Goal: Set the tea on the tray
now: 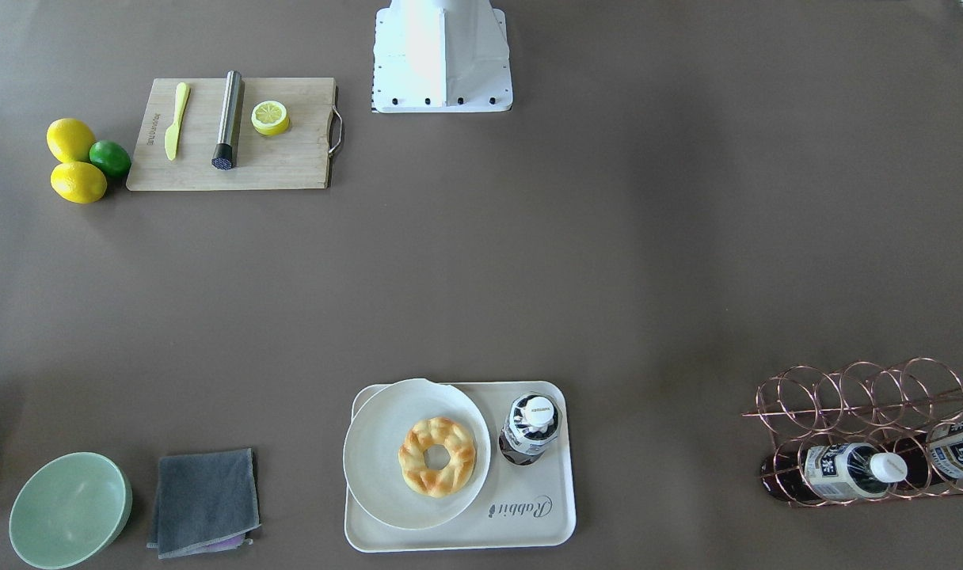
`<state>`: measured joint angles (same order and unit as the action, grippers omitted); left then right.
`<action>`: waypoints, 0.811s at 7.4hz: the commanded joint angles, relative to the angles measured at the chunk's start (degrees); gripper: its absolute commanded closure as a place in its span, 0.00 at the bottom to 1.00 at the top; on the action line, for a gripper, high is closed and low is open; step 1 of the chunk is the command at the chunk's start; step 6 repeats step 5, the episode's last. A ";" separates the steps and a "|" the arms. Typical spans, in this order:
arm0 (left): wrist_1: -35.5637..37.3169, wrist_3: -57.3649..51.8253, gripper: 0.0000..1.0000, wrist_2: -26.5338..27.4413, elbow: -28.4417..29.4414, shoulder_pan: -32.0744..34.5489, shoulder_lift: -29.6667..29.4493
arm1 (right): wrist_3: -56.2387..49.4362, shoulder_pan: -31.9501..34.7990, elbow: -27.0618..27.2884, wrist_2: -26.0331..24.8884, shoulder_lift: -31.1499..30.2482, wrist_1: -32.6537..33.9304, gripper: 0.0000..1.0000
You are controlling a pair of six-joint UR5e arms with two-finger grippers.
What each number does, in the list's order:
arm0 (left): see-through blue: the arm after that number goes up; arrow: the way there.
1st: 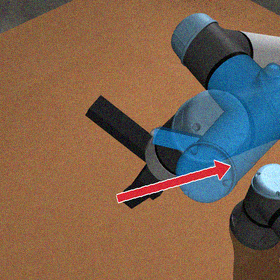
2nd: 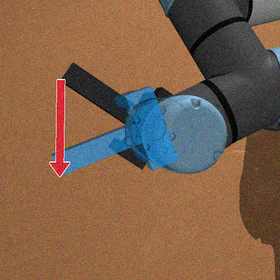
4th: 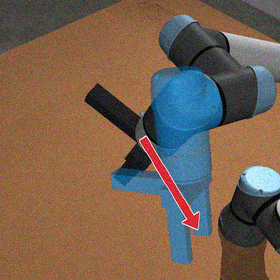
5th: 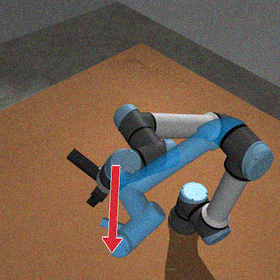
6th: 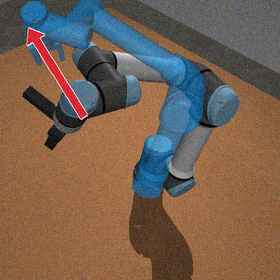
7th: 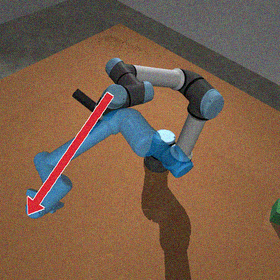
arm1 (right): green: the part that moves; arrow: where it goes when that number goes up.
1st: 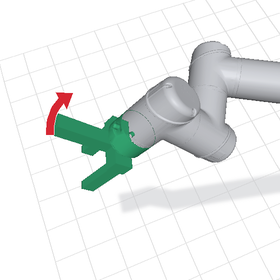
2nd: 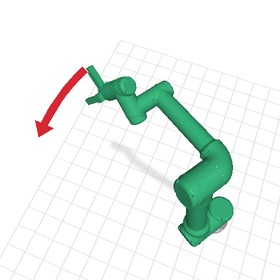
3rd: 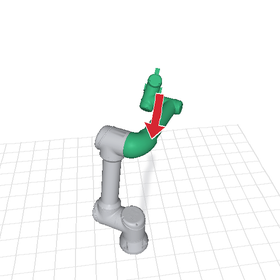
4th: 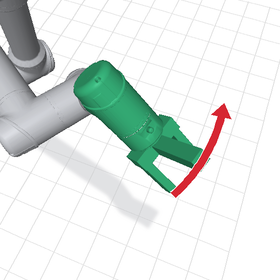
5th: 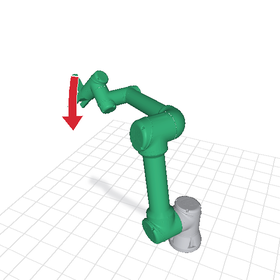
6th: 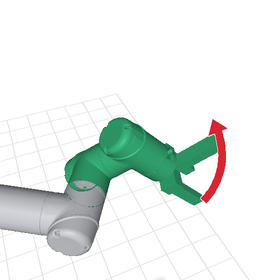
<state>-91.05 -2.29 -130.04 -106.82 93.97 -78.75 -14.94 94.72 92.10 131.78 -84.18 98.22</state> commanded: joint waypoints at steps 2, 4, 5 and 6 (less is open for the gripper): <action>-0.01 0.00 0.03 -0.13 -0.23 0.77 0.00 | 0.00 0.03 0.01 0.14 -0.37 0.05 0.00; -0.01 0.00 0.03 -0.13 -0.41 0.95 0.00 | 0.00 -0.06 0.01 0.14 -0.37 0.05 0.00; -0.01 0.00 0.03 -0.13 -0.67 0.95 0.00 | 0.00 0.03 0.01 0.14 -0.55 0.05 0.00; -0.01 0.00 0.03 -0.13 -0.67 0.95 0.00 | 0.00 0.03 0.01 0.14 -0.55 0.05 0.00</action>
